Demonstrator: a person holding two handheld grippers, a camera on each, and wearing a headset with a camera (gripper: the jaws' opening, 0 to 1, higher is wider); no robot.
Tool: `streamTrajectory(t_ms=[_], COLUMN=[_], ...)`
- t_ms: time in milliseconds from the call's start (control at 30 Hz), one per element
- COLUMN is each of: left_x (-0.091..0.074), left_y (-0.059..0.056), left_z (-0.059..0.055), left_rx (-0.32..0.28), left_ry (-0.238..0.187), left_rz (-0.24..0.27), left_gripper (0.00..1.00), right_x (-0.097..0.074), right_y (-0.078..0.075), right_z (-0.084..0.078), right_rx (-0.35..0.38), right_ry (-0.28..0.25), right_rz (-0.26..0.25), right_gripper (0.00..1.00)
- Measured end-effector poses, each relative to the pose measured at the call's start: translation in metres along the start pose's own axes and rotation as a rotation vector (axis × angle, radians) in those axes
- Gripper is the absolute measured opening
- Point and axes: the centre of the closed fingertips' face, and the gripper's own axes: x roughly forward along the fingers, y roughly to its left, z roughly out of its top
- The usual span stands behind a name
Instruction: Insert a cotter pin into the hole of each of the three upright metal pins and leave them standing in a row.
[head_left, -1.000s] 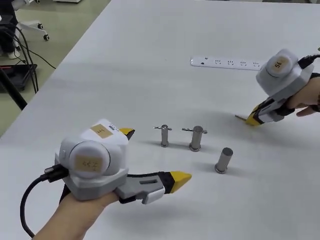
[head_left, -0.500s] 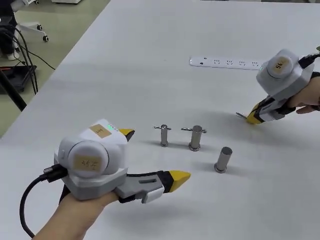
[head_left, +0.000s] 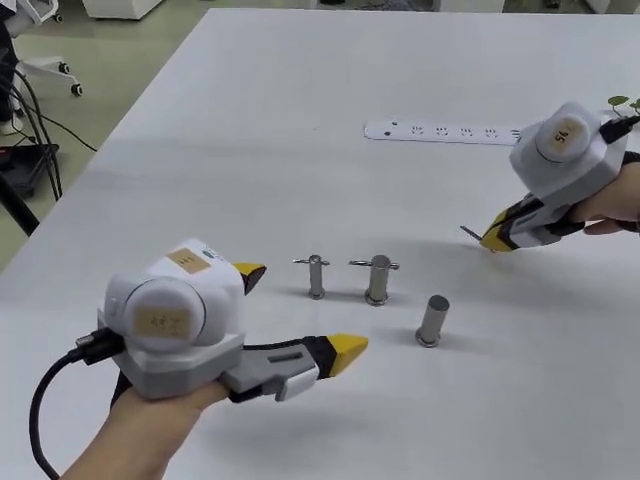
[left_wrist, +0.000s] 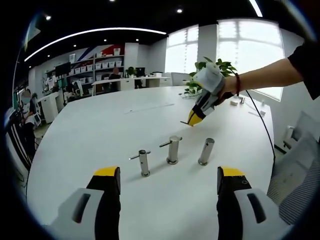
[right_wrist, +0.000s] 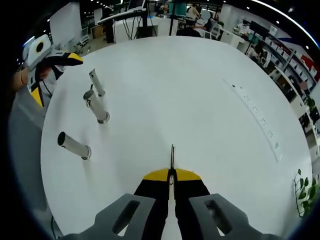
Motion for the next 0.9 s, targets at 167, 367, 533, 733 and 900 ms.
streamTrajectory(t_ms=[167,367,533,733,900], left_x=[0.002,0.007,0.014,0.02,0.028], left_y=[-0.004,-0.007,-0.01,-0.015,-0.019], left_z=[0.005,0.014,0.02,0.024,0.028], left_rx=[0.015,0.007,-0.01,-0.043,-0.069], left_ry=[0.003,-0.003,-0.003,0.01,0.021], left_rz=[-0.021,-0.041,-0.066,-0.096,-0.131], left_gripper=[0.73,0.69,0.63,0.55,0.52], right_x=[-0.006,-0.02,-0.029,-0.037,-0.042], right_y=[0.008,0.022,0.034,0.049,0.061], right_z=[0.009,0.022,0.033,0.045,0.055], right_rx=[-0.019,-0.061,-0.103,-0.152,-0.203], right_ry=[-0.051,-0.094,-0.123,-0.155,-0.174], right_rz=[-0.006,-0.007,-0.002,0.011,0.021], right_gripper=[0.0,0.0,0.0,0.0,0.0])
